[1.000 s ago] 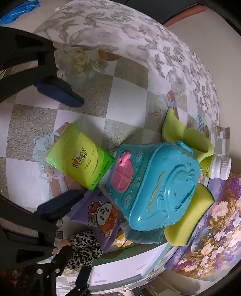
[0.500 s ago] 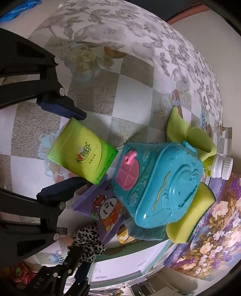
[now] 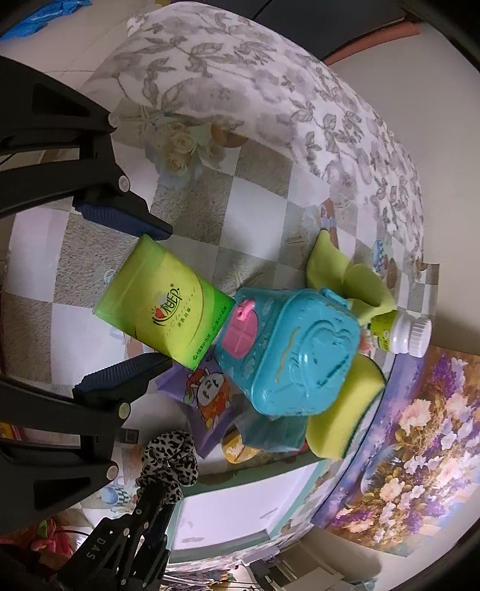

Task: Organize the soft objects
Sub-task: 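Grasp the leopard-print scrunchie with the right gripper while the left gripper grasps the yellow-green tissue pack, then carry both held items over the white tray and open both grippers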

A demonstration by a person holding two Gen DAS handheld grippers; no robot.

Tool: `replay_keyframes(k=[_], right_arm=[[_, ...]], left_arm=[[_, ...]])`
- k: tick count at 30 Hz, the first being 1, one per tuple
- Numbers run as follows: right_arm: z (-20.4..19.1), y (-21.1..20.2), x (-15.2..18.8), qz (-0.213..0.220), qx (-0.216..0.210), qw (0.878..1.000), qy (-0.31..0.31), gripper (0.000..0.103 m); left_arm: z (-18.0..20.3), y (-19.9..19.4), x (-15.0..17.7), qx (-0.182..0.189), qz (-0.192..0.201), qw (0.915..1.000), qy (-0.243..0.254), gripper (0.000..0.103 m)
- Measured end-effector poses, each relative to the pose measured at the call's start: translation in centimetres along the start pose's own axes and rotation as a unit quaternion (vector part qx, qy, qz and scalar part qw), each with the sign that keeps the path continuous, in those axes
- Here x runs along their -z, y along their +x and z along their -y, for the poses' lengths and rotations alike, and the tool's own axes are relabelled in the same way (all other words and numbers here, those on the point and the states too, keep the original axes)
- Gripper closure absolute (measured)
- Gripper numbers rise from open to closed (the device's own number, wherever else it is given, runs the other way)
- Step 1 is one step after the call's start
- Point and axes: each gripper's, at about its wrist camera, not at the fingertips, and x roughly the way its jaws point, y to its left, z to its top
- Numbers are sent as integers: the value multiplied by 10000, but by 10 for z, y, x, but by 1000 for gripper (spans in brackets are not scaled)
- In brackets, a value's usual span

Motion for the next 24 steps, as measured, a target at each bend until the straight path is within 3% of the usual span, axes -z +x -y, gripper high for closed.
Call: replay_keyframes(k=[11,17,24], right_arm=[[10,-54,4,725,-158,9971,159,78],[35,-85,-12,1106,244,9927,417,78],[89,-101,-31,1192,741,9846,1040,78]], left_arm=[[24,-50,-17,158,476,9987,113,38],[70,-65,-41,416,655,9964,340,38],[144,-63,-67,683,715,9924,729,38]])
